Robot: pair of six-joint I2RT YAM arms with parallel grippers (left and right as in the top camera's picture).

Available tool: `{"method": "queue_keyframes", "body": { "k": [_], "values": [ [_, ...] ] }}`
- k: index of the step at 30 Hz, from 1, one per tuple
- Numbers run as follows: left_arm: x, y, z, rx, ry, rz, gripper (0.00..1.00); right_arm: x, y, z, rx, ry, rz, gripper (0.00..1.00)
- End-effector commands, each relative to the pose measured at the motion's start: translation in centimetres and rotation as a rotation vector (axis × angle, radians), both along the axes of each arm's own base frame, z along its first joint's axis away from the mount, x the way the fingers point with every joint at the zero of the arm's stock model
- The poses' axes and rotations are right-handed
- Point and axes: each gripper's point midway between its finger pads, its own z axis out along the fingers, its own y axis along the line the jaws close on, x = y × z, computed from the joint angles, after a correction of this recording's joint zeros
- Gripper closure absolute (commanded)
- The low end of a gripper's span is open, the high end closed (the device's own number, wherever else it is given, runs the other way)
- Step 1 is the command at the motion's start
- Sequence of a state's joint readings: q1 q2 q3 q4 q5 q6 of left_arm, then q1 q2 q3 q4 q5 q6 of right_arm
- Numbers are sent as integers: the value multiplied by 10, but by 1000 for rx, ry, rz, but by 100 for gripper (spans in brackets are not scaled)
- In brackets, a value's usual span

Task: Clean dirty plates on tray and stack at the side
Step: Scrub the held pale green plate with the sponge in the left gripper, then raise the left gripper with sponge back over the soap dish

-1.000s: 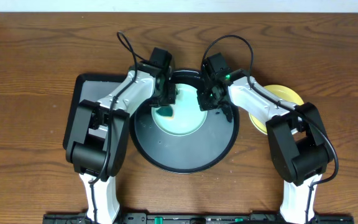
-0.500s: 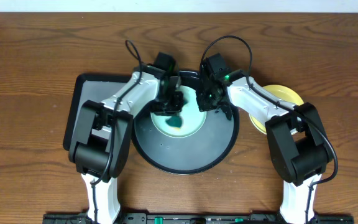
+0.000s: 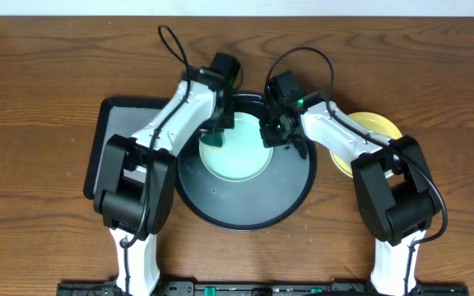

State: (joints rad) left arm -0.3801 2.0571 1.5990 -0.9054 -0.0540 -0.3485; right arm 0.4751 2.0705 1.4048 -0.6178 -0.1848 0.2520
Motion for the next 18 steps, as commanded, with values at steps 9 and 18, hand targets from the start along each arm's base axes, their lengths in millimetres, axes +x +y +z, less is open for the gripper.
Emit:
{"method": "queue_keyframes", "body": {
  "k": [9, 18],
  "values": [
    [11, 30, 104, 53, -66, 15, 92, -6, -5, -12, -37, 34, -26, 99],
    [12, 94, 114, 60, -53, 164, 92, -16, 8, -13, -9, 70, -38, 99]
  ]
}}
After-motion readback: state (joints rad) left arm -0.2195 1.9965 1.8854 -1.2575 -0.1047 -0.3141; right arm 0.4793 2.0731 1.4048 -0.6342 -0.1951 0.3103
